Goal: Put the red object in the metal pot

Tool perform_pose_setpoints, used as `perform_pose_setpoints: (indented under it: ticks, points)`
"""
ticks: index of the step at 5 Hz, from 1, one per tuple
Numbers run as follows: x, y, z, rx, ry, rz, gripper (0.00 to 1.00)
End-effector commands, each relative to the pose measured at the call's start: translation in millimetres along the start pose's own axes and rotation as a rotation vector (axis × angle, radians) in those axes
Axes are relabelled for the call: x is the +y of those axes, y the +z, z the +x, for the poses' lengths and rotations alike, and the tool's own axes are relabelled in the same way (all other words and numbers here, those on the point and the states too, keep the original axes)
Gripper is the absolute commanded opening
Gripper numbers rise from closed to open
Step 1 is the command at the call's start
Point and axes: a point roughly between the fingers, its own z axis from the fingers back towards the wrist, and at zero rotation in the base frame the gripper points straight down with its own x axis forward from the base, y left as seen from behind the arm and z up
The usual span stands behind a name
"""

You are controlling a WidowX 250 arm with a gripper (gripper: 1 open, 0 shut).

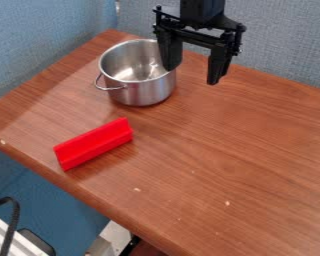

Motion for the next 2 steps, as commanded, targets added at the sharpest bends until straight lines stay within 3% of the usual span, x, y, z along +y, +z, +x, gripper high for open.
perform_pose_setpoints:
  ticks: [1, 2]
  points:
    - [0, -6.5, -1.5, 0.020, -0.002, -0.003, 1.00]
    - [20, -25.4, -30.4, 0.063, -0.065, 0.011, 1.00]
